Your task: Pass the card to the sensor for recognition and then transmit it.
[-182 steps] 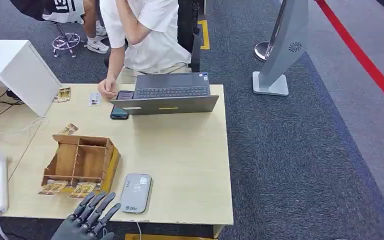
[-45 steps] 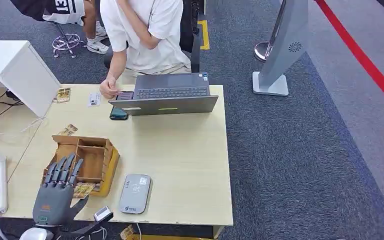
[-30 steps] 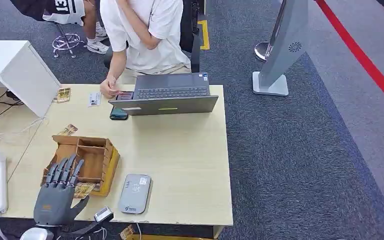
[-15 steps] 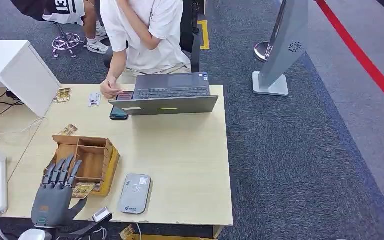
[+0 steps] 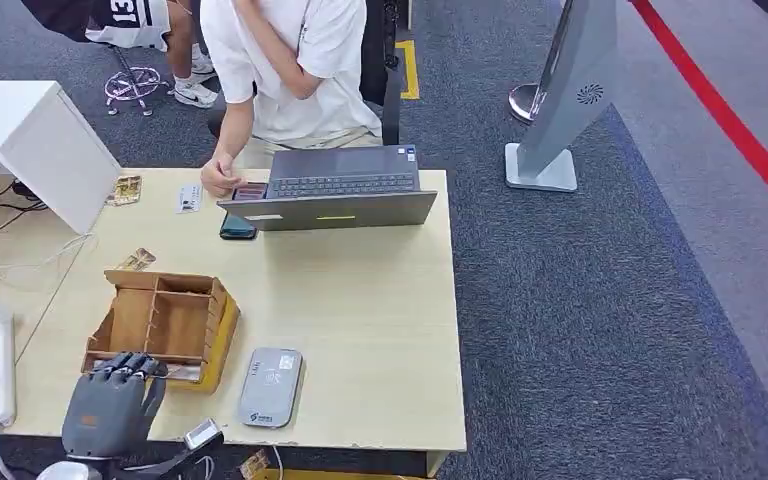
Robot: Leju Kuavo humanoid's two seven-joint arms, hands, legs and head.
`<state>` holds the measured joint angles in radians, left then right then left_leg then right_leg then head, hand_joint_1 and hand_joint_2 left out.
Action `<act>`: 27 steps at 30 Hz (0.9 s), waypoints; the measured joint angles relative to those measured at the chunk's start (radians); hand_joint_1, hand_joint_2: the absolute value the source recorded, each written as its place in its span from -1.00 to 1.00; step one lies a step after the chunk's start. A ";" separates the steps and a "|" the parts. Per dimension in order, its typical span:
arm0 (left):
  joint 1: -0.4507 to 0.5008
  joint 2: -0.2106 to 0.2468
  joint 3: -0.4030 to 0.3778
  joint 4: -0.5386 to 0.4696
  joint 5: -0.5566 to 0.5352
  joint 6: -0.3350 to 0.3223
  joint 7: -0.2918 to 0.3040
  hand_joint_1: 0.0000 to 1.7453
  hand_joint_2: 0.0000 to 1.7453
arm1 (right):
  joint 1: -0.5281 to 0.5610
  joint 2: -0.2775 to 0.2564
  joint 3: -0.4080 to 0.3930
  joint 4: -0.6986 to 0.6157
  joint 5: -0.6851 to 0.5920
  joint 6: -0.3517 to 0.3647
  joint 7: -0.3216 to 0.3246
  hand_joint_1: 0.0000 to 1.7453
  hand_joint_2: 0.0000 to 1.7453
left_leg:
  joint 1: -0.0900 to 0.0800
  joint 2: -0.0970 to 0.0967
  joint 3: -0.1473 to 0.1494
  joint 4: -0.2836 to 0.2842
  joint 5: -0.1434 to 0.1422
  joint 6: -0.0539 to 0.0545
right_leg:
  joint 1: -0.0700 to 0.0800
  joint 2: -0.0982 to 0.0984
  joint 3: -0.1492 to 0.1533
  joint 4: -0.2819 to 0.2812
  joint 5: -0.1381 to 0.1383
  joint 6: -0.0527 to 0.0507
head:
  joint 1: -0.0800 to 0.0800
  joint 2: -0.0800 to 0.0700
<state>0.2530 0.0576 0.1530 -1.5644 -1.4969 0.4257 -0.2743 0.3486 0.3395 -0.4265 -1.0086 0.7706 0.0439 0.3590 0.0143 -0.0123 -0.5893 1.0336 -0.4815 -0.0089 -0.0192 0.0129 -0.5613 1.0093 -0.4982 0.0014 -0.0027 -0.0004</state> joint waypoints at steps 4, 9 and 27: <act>-0.001 -0.003 0.008 0.000 0.002 -0.007 -0.001 1.00 1.00 | 0.001 0.000 0.000 -0.003 0.000 0.002 0.000 -1.00 1.00 | 0.000 0.000 0.000 0.000 0.000 0.000 | 0.000 0.000 0.000 0.000 0.000 0.000 | 0.000 0.000; -0.001 -0.009 0.014 -0.004 0.002 -0.023 -0.002 1.00 1.00 | 0.002 0.000 0.000 -0.009 0.000 0.003 0.000 -1.00 1.00 | 0.000 0.000 0.000 0.000 0.000 0.000 | 0.000 0.000 0.000 0.000 0.000 0.000 | 0.000 0.000; -0.001 -0.066 0.039 -0.095 -0.008 -0.145 0.024 1.00 1.00 | 0.006 0.000 0.000 -0.033 0.006 0.017 0.023 -1.00 1.00 | 0.000 0.000 0.000 0.000 0.000 0.000 | 0.000 0.000 0.000 0.000 0.000 0.000 | 0.000 0.000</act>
<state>0.2524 -0.0088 0.1919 -1.6595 -1.5045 0.2811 -0.2506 0.3545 0.3395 -0.4265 -1.0414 0.7767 0.0607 0.3815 0.0142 -0.0123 -0.5891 1.0337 -0.4815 -0.0088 -0.0192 0.0129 -0.5616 1.0093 -0.4981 0.0015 -0.0027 -0.0004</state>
